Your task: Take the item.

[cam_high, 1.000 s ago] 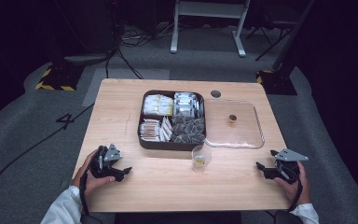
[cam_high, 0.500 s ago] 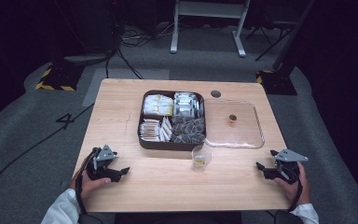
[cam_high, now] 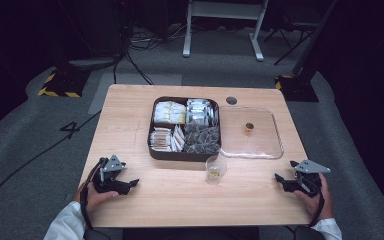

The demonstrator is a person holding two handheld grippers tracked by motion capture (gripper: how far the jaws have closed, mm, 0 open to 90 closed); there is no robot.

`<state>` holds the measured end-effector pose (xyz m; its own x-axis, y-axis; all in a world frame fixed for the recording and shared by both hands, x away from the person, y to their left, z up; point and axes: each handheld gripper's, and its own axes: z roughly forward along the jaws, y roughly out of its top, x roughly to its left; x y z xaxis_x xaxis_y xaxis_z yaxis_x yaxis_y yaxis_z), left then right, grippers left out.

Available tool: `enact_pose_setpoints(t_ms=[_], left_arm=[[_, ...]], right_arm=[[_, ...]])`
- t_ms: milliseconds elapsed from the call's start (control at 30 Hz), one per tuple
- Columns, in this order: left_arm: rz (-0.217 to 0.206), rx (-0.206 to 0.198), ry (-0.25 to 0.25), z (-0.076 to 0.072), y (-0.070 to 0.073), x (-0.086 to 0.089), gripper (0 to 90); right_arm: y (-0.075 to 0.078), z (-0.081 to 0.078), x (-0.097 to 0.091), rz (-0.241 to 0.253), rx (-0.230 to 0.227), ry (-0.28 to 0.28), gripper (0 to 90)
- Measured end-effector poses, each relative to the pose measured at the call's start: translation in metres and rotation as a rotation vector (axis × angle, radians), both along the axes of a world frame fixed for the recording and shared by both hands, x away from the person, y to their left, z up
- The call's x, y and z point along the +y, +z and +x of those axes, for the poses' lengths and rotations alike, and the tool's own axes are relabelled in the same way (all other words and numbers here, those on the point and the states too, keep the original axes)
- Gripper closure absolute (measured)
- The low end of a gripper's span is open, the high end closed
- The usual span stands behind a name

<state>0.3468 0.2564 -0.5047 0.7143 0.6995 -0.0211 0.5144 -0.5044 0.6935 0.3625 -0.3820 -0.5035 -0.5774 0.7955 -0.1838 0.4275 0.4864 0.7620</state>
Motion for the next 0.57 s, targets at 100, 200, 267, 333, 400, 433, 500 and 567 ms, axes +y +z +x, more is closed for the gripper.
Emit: enact_pose_setpoints(t_ms=[100, 200, 267, 333, 400, 433, 500, 567], left_arm=[[0.000, 0.000, 0.000, 0.0000, 0.0000, 0.0000, 16.9], [0.001, 0.000, 0.000, 0.0000, 0.0000, 0.0000, 16.9], [0.000, 0.000, 0.000, 0.0001, 0.0000, 0.0000, 16.9], [0.002, -0.001, 0.002, -0.0001, 0.0001, -0.0001, 16.8], [0.001, 0.000, 0.003, -0.0002, 0.0000, -0.0001, 16.8], [0.001, 0.000, 0.003, -0.0002, 0.0000, -0.0001, 16.9], [0.002, -0.001, 0.002, -0.0001, 0.0001, -0.0001, 16.9], [0.002, -0.001, 0.002, -0.0001, 0.0001, -0.0001, 16.8]], right_arm=[[0.0000, -0.0004, 0.0003, -0.002, -0.003, 0.000, 17.5], [0.0000, -0.0005, 0.0004, -0.002, -0.003, 0.000, 17.5], [0.0000, -0.0005, 0.0004, -0.003, -0.004, 0.001, 17.5], [0.0000, -0.0005, 0.0004, -0.002, -0.003, 0.001, 17.5], [-0.0001, -0.0007, 0.0005, -0.002, -0.005, 0.001, 17.5], [-0.0001, -0.0007, 0.0005, -0.002, -0.005, 0.001, 17.6], [0.0000, -0.0007, 0.0004, -0.002, -0.004, 0.003, 17.6], [-0.0001, -0.0009, 0.0006, -0.003, -0.005, 0.004, 17.6]])
